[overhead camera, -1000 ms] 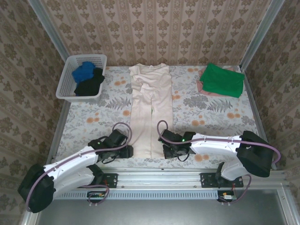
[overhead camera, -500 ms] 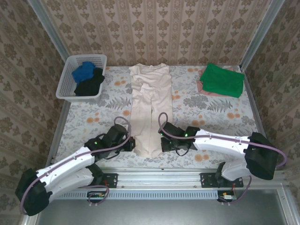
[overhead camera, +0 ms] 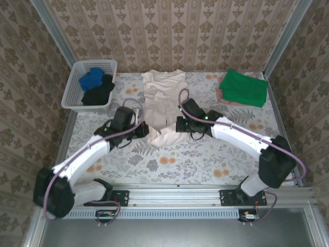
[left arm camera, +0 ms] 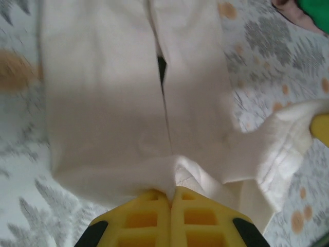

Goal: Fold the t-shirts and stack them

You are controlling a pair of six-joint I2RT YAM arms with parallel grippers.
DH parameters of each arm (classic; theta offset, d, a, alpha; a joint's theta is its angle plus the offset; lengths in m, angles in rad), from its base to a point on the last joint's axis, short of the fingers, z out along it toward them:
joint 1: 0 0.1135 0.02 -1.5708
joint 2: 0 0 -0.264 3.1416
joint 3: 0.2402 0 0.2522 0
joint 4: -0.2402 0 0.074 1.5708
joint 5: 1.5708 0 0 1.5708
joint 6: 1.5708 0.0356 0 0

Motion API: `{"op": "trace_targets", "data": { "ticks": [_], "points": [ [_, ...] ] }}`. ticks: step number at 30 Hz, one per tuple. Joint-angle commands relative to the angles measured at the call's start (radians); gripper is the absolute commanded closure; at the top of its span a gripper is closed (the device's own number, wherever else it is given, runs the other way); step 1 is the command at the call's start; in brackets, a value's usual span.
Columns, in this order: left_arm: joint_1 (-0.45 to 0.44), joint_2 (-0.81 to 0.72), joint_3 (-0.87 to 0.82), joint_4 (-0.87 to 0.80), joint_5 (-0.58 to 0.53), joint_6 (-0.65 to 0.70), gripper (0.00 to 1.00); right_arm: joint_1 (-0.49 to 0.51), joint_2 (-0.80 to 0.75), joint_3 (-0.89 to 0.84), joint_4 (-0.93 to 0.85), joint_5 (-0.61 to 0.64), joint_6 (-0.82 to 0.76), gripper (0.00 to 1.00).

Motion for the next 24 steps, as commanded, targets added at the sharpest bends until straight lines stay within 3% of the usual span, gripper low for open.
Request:
{"op": "trace_targets", "data": {
  "ticks": [1, 10, 20, 24],
  "points": [
    [0.048, 0.154, 0.144, 0.011, 0.041, 0.103, 1.0, -0.066, 0.096, 0.085, -0.006, -0.036, -0.073, 1.0],
    [0.19, 0.603, 0.529, -0.041, 0.148, 0.177, 1.0, -0.232, 0.392, 0.37, -0.026, -0.144, -0.174, 1.0],
    [0.263, 0.87, 0.796, -0.131, 0.225, 0.2, 1.0, -0.323, 0.639, 0.63, -0.101, -0.229, -0.205, 1.0],
    [0.281, 0.927, 0.845, -0.143, 0.244, 0.2, 0.82, -0.339, 0.69, 0.676, -0.108, -0.236, -0.214, 0.98]
  ]
}}
